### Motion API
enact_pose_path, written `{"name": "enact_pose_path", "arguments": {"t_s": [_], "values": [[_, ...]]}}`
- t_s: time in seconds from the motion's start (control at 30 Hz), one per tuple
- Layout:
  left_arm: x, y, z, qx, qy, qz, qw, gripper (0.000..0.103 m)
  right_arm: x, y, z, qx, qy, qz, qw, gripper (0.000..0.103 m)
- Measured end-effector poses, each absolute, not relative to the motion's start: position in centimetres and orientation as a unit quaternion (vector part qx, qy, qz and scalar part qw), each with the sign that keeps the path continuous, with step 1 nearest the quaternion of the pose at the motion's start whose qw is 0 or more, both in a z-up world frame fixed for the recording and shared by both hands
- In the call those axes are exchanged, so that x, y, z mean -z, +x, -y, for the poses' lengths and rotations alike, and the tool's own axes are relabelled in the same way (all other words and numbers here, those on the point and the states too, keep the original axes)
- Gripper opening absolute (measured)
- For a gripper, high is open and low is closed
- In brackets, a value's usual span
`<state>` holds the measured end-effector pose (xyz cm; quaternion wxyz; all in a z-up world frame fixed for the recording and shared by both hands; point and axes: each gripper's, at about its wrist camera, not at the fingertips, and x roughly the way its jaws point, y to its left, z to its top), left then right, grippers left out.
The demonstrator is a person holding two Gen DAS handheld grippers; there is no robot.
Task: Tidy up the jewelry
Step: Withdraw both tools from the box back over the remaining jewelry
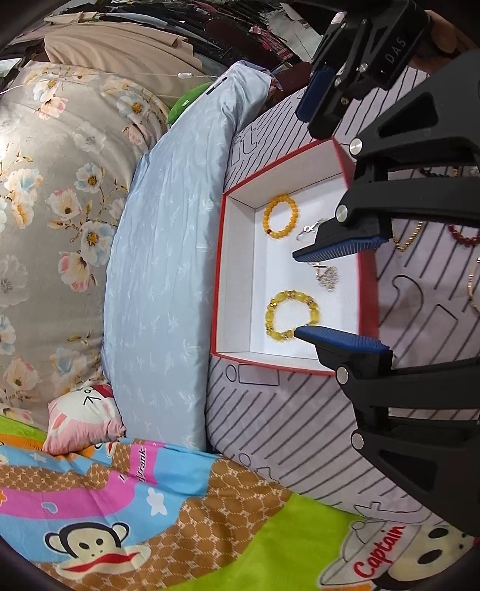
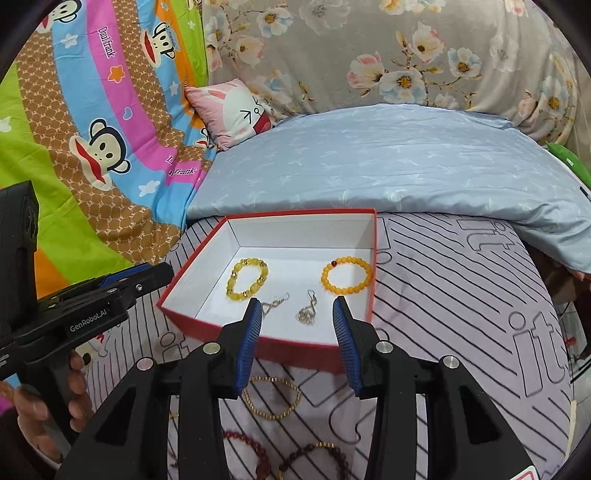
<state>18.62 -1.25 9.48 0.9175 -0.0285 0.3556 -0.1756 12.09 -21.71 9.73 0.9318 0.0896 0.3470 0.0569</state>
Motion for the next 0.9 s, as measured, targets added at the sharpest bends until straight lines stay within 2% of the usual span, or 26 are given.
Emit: {"name": "enact_pose_path", "arguments": {"t_s": [0.07,0.13,0.3,0.37,0.43,0.7,0.8,0.9], "values": [[-9.3,17.5,0.7,0.173,-0.027,-0.358,0.917,0.042,-9.6,10.8,21.9,-0.054,0.093,-0.348,0.931,0.04],[-9.1,16.3,0.2,0.166,-0.027,-0.357,0.919,0.054,-9.3,9.5,22.0,-0.05,0.092,-0.351,0.931,0.04],[-7.5,13.7,-0.6,0.16,-0.025,-0.375,0.913,0.056,-7.7,6.2,21.9,-0.034,0.084,-0.364,0.927,0.04],[-6.3,12.6,-0.9,0.152,-0.02,-0.385,0.91,0.061,-6.9,5.0,21.9,-0.03,0.084,-0.37,0.925,0.04],[-5.2,11.5,-0.9,0.149,-0.016,-0.396,0.906,0.071,-6.3,4.1,22.0,-0.028,0.089,-0.377,0.922,0.041],[-0.5,8.5,0.4,0.153,0.014,-0.442,0.884,0.073,-3.7,1.8,22.6,-0.019,0.113,-0.402,0.909,0.041],[0.3,7.9,0.7,0.146,0.027,-0.443,0.884,0.082,-3.2,1.5,22.6,-0.019,0.12,-0.406,0.906,0.041],[0.8,7.6,1.1,0.146,0.035,-0.446,0.883,0.083,-2.8,1.4,22.5,-0.021,0.123,-0.409,0.904,0.041]]}}
